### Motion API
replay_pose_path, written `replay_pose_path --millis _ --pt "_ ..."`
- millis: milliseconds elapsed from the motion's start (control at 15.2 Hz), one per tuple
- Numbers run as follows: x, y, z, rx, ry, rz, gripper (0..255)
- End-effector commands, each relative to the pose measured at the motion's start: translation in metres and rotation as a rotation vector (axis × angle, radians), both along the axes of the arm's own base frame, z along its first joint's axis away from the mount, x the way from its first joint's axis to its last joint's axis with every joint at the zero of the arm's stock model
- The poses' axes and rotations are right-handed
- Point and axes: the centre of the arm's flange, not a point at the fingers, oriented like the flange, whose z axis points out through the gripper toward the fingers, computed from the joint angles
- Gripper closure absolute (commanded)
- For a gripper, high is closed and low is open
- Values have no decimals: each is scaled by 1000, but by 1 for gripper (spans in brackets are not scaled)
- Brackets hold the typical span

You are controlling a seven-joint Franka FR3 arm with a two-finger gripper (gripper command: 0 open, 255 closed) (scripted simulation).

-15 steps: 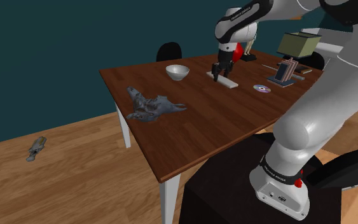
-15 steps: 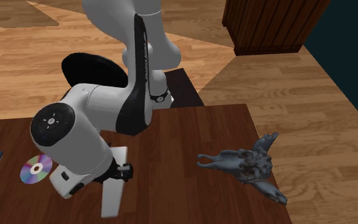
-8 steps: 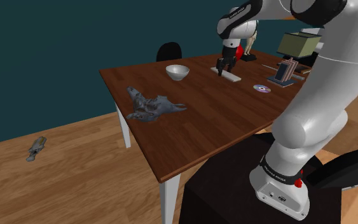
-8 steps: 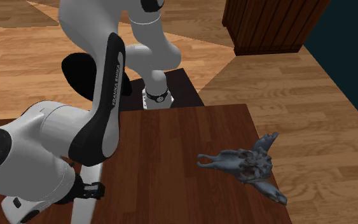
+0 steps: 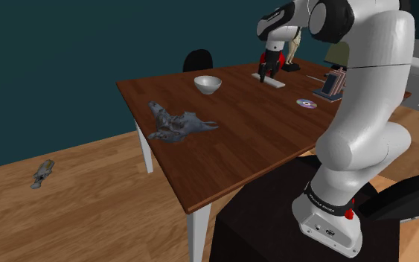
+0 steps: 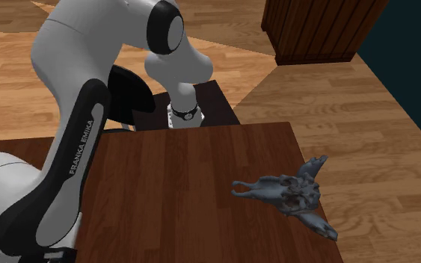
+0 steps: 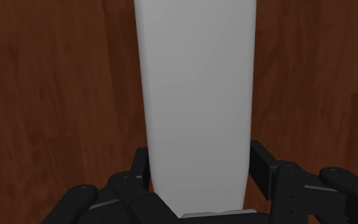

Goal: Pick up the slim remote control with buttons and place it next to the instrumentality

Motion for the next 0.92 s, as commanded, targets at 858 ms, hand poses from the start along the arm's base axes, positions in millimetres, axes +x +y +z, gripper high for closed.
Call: replay_pose_path --millis 858 --pt "7 -27 -69 0 -1 2 255"
